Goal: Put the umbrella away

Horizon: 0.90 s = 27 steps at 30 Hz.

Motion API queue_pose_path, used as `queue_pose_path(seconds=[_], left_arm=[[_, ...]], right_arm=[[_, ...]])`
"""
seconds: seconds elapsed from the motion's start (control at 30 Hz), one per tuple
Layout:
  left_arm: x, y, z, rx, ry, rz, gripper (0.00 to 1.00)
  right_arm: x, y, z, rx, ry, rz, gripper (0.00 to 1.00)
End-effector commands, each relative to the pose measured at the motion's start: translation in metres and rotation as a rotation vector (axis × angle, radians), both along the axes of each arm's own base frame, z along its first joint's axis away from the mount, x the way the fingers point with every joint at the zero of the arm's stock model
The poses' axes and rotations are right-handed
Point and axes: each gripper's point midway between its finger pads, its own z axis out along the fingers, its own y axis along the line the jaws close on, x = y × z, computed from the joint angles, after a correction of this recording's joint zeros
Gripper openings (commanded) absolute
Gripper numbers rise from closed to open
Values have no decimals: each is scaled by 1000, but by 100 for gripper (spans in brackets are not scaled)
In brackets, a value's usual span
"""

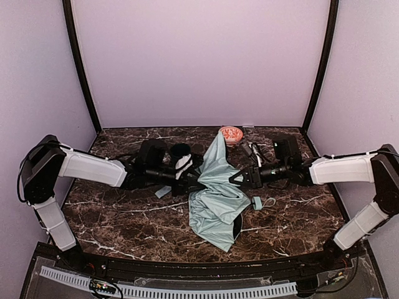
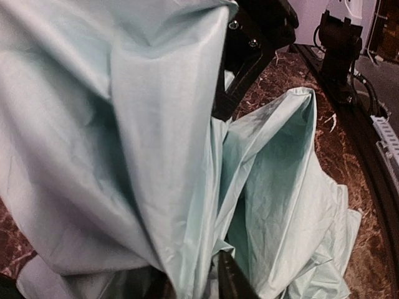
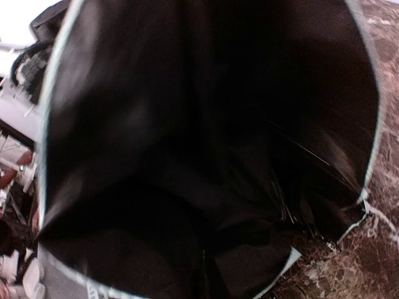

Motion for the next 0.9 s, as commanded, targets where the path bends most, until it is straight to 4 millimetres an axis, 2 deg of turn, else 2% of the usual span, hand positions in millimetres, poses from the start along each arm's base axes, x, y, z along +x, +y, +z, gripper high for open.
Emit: queue_pose_path(seconds=[0.0,0.1,0.2,0.27,0.33,0.4,0.5,0.63,0.73,0.87], left_arm=[[20,6,21,10,-46,97,49],[13,17,48,-15,-116,104,63],[-2,24,58,9,-148,80,64],[-13,24,60,24,-152,64,58],[-25,21,61,27,-166,30,47],[-35,16,59,38,-184,-7,44],[-24,12,55,59,-214,34,53],[-9,11,69,41,-296,83,66],[-1,11,81,31,-342,114,69],[6,2,75,50,-343,106,68]], right_arm=[[-7,11,40,106,-51,75,0],[-13,15,60,145,-42,113,0],[-15,18,79,175,-63,129,0],[-15,18,87,186,-77,126,1],[-13,18,93,194,-93,116,0],[-15,19,99,218,-85,126,0],[-23,21,113,271,-75,170,0],[-28,23,122,263,-77,192,0],[-29,24,115,192,-73,187,0],[-36,29,122,180,-80,210,0]])
